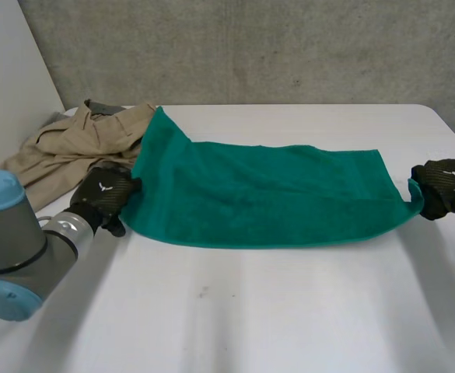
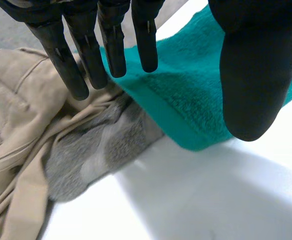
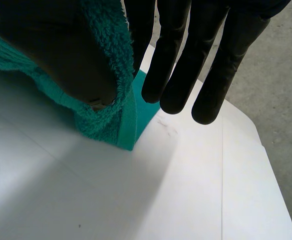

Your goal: Fold the laundry.

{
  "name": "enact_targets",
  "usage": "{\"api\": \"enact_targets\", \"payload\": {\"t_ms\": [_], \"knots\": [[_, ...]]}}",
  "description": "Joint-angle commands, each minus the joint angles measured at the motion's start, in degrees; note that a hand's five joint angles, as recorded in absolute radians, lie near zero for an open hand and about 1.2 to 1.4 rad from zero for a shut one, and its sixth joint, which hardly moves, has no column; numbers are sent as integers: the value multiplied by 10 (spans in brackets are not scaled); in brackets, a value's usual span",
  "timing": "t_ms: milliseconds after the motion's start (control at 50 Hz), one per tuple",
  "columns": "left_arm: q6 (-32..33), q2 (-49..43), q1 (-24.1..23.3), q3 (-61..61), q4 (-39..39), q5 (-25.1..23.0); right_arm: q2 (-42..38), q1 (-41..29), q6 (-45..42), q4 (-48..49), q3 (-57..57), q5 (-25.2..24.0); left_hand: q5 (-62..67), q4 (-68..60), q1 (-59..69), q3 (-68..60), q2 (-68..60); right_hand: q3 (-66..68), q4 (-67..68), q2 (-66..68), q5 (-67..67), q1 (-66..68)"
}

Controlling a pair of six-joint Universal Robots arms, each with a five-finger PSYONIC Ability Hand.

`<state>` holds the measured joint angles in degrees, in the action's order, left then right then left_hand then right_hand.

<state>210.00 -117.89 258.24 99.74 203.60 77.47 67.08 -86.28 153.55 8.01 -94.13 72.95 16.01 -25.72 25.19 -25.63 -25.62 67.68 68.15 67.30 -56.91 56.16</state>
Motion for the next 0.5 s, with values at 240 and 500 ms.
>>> {"api": "enact_targets", "payload": {"t_ms": [240, 500], "knots": [[-6, -77, 12, -79, -25, -90, -16, -5, -1, 3, -6, 1, 131, -134, 140, -135, -135, 123, 119, 127, -131, 238], [-4, -96, -11, -104, -26, -83, -14, -3, -2, 1, -11, 1, 540, -543, 548, -544, -544, 123, 119, 127, -131, 238]]}}
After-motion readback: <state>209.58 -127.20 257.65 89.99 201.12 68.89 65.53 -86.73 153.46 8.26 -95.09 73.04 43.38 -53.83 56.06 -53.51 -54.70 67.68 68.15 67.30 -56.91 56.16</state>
